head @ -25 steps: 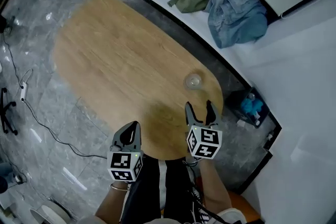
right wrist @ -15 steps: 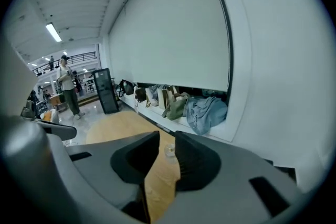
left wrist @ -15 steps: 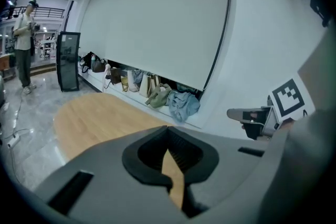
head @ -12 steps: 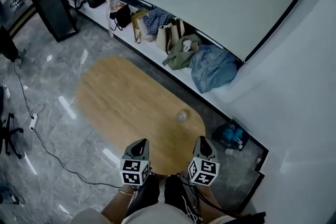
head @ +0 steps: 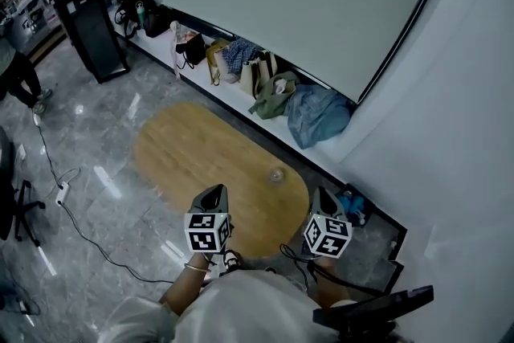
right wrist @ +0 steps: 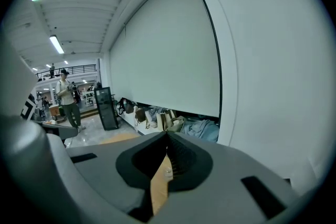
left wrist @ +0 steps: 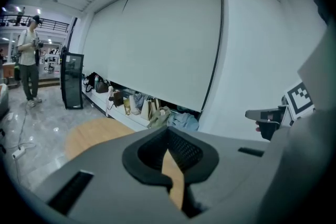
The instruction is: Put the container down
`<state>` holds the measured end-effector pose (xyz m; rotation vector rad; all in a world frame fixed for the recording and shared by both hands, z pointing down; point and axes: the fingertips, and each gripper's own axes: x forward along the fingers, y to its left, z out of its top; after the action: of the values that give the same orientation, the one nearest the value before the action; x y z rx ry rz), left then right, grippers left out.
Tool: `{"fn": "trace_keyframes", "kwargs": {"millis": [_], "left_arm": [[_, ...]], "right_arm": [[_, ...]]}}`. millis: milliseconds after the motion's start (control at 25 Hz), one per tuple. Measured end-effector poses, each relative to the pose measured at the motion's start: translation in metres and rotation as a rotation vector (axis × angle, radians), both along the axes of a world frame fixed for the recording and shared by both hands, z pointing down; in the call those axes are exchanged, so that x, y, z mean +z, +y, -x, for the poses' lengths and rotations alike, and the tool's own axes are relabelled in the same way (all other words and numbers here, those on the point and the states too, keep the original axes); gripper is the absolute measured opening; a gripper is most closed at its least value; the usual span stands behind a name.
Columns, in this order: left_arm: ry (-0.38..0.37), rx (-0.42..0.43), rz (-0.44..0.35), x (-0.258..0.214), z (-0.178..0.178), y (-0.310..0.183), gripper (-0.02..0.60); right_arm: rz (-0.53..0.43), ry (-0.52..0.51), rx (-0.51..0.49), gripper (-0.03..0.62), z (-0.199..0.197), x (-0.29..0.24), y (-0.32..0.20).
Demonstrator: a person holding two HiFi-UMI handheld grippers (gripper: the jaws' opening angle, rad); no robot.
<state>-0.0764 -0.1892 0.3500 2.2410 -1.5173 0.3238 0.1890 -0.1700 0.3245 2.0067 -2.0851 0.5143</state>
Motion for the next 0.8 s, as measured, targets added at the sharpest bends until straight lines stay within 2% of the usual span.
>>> {"fn": "trace_keyframes", "kwargs": {"millis": [200, 400, 800], "left_arm": [[-0.011, -0.041, -0.046, -0.026, -0.014, 0.011, 0.008], [-0.016, -0.097, -0.054, -0.032, -0.015, 0.021, 0.008], [-0.006, -0.125, -0.066, -0.043, -0.02, 0.038, 0.008]], "right_arm": [[-0.007, 0.018, -0.063, 0.025, -0.015, -0.018, 0.005], [-0.003, -0.001, -0.097, 0.025, -0.024, -0.019, 0.008], [-0.006, 0.006, -0.127, 0.023, -0.026, -0.024, 0.02]]}}
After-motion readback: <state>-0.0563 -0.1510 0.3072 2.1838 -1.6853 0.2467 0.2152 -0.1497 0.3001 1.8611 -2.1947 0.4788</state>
